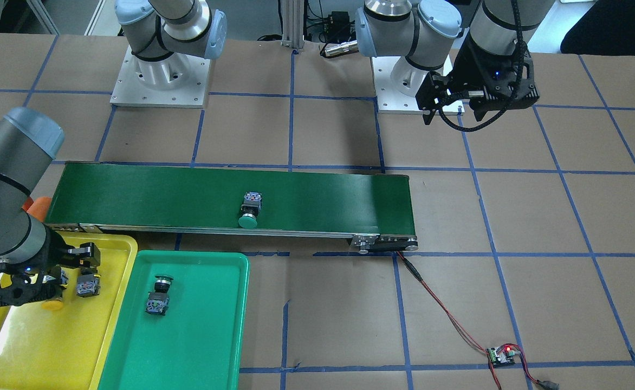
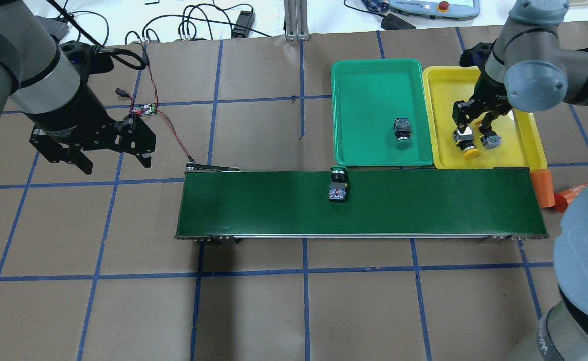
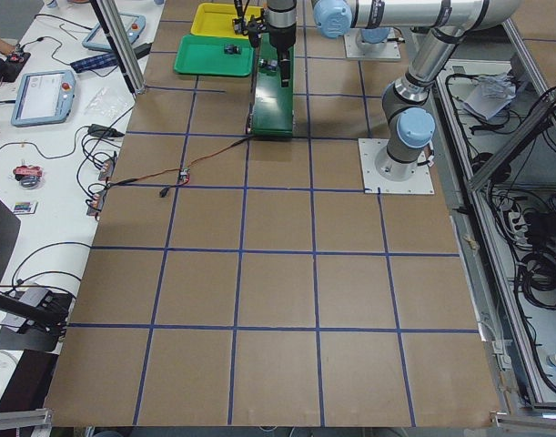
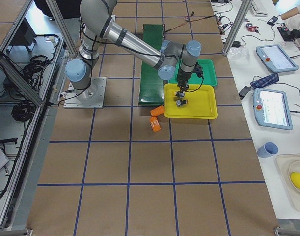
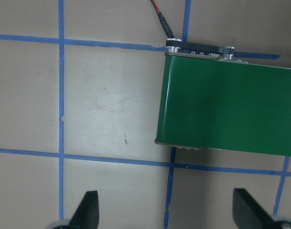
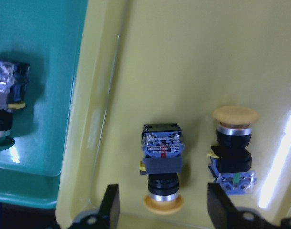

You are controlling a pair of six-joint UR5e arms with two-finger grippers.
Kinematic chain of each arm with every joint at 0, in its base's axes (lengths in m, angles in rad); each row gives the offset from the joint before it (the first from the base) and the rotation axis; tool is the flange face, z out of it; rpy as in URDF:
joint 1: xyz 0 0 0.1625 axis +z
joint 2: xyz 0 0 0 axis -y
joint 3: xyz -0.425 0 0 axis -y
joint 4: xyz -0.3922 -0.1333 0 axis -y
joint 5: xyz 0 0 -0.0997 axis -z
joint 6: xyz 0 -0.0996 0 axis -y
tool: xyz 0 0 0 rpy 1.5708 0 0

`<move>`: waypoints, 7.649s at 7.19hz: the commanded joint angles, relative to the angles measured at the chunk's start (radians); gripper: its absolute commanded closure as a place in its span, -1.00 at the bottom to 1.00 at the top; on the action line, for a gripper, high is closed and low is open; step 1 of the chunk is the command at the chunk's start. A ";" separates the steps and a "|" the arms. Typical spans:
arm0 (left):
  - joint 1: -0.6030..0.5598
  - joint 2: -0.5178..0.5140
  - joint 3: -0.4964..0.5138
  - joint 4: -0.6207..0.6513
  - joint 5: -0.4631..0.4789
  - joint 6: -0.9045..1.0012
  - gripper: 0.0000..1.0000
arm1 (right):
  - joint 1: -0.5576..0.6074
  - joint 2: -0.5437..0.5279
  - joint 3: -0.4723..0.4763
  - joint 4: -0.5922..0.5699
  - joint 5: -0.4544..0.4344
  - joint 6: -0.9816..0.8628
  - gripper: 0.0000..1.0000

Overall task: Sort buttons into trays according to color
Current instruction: 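Place the yellow button into the yellow tray with the right gripper, then return the right gripper to the belt and grasp the last green button, then place the green button into the green tray with the right gripper, then open the right gripper and lift it away from the trays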

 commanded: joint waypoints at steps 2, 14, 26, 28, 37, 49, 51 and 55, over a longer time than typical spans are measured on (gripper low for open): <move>0.000 0.000 0.000 0.003 0.000 0.000 -1.00 | 0.005 -0.208 0.050 0.249 0.012 0.015 -1.00; 0.000 0.000 -0.001 0.003 0.000 0.004 -1.00 | 0.153 -0.368 0.361 0.068 0.059 0.294 -0.99; 0.000 0.000 -0.003 0.002 0.002 0.015 -1.00 | 0.299 -0.244 0.371 -0.090 0.061 0.506 -0.71; 0.000 0.000 -0.005 0.000 0.003 0.017 -1.00 | 0.305 -0.233 0.365 -0.103 0.059 0.500 0.05; 0.000 0.011 -0.031 0.029 0.003 0.015 -1.00 | 0.292 0.054 -0.167 0.147 0.053 0.495 -0.59; 0.002 0.014 -0.031 0.029 0.002 0.015 -1.00 | 0.345 -0.461 -0.107 0.594 0.044 0.559 -1.00; 0.000 0.009 -0.031 0.031 0.002 0.014 -1.00 | 0.361 -0.454 -0.103 0.583 0.047 0.553 -1.00; 0.000 0.008 -0.031 0.032 0.002 0.005 -1.00 | 0.353 -0.449 -0.106 0.532 0.013 0.518 -1.00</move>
